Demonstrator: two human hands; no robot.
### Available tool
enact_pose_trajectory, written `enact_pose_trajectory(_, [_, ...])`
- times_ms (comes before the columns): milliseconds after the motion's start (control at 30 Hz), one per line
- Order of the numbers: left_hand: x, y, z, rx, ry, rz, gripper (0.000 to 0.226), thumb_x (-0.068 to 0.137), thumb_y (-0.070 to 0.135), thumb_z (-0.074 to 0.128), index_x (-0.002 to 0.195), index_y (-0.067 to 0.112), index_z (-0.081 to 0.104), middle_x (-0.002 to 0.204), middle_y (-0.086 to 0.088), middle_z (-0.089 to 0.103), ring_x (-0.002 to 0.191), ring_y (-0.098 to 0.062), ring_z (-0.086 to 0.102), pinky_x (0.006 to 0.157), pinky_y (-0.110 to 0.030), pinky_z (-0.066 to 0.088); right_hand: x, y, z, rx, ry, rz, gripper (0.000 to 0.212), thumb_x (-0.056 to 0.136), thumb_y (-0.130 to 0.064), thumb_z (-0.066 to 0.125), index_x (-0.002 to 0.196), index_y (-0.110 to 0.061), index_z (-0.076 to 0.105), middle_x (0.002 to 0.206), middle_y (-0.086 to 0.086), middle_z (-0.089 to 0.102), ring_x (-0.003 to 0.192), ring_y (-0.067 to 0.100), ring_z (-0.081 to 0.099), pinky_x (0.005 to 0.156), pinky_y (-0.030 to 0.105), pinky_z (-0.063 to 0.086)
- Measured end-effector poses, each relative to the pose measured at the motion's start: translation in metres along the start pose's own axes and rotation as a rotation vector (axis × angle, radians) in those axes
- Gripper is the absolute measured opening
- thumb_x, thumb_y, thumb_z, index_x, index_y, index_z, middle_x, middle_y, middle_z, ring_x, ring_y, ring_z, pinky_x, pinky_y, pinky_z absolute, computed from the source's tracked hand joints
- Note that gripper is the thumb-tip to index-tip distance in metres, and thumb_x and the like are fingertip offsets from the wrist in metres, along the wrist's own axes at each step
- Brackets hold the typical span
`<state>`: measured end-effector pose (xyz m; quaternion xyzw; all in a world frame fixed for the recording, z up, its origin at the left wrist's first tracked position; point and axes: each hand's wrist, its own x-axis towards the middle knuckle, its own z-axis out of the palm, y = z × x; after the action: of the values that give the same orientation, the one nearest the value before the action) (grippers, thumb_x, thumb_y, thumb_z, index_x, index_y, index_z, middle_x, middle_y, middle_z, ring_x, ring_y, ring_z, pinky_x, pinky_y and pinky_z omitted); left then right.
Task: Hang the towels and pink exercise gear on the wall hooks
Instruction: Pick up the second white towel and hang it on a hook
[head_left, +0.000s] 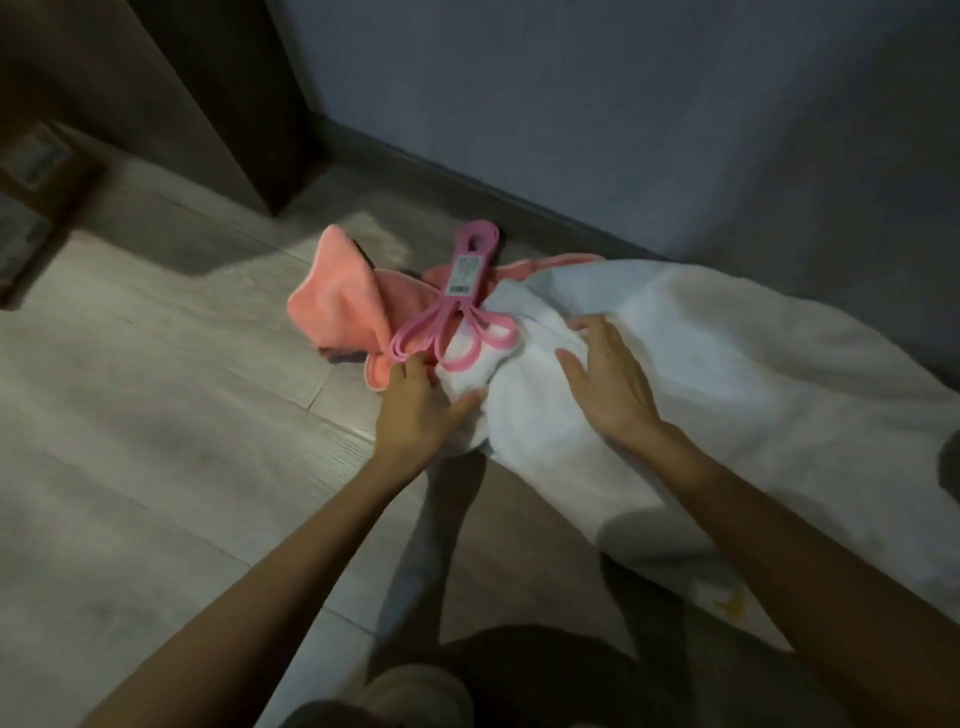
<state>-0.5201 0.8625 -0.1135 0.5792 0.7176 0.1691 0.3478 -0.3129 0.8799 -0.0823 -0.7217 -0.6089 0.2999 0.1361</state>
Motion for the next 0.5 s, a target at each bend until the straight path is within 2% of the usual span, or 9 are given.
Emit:
enact_pose_trajectory(67, [0.002,-0.002,0.006,-0.071,0.008,-0.029,0.072,0.072,0.044,0.075,0.127,0.009,0.046,0.127,-0.013,0.051,0.115,-0.028,0.051,0.095,-0.045,0.048,0.003,-0.001,0.001,0.009,0.038,-0.001,0.026,0.096,-0.035,0.045,0.117,-0.020,0.044,0.116,0.003,0.056,0.103,0.020,0.057,0.088,0.030,0.043])
enact_pose_trajectory(133, [0.001,-0.002,0.009,-0.122,0.001,-0.033,0.070,0.072,0.038,0.077,0.127,0.007,0.045,0.127,-0.014,0.053,0.115,-0.029,0.052,0.096,-0.045,0.047,-0.001,-0.003,-0.006,-0.033,0.066,-0.019,0.025,0.097,-0.038,0.044,0.115,-0.020,0.043,0.106,0.000,0.055,0.094,0.015,0.056,0.084,0.028,0.043])
enact_pose_trajectory(200, [-0.003,0.002,0.004,-0.190,-0.060,-0.055,0.062,0.073,0.037,0.077,0.120,0.006,0.050,0.118,-0.010,0.061,0.104,-0.025,0.060,0.087,-0.041,0.052,-0.011,-0.009,-0.021,-0.076,0.085,-0.036,0.028,0.097,-0.039,0.043,0.117,-0.019,0.042,0.102,0.000,0.053,0.089,0.014,0.053,0.080,0.026,0.042])
enact_pose_trajectory(267, [-0.011,0.013,-0.009,-0.262,-0.163,-0.129,0.048,0.075,0.038,0.075,0.104,0.004,0.062,0.100,-0.011,0.070,0.086,-0.023,0.067,0.073,-0.036,0.055,-0.025,-0.017,-0.041,-0.095,0.084,-0.018,0.033,0.097,-0.039,0.043,0.122,-0.018,0.040,0.102,-0.001,0.049,0.091,0.015,0.052,0.079,0.026,0.039])
enact_pose_trajectory(333, [-0.024,0.030,-0.027,-0.282,-0.238,-0.148,0.040,0.077,0.039,0.073,0.095,0.004,0.068,0.089,-0.011,0.073,0.080,-0.023,0.069,0.070,-0.037,0.057,-0.043,-0.024,-0.066,-0.094,0.108,-0.004,0.037,0.096,-0.039,0.042,0.125,-0.015,0.040,0.103,-0.001,0.048,0.093,0.014,0.053,0.080,0.025,0.037])
enact_pose_trajectory(433, [-0.050,0.071,-0.062,-0.249,-0.287,-0.102,0.047,0.079,0.038,0.071,0.113,0.007,0.062,0.105,-0.007,0.068,0.094,-0.022,0.065,0.084,-0.042,0.055,-0.071,-0.037,-0.114,0.044,0.241,-0.045,0.028,0.097,-0.036,0.043,0.114,-0.014,0.047,0.101,0.007,0.060,0.086,0.019,0.059,0.072,0.027,0.041])
enact_pose_trajectory(500, [-0.066,0.105,-0.090,-0.254,-0.268,-0.056,0.050,0.079,0.037,0.072,0.119,0.009,0.058,0.108,-0.005,0.066,0.097,-0.021,0.063,0.085,-0.041,0.055,-0.088,-0.050,-0.154,0.082,0.310,-0.014,0.024,0.097,-0.033,0.044,0.110,-0.013,0.048,0.100,0.007,0.061,0.084,0.019,0.056,0.070,0.026,0.038])
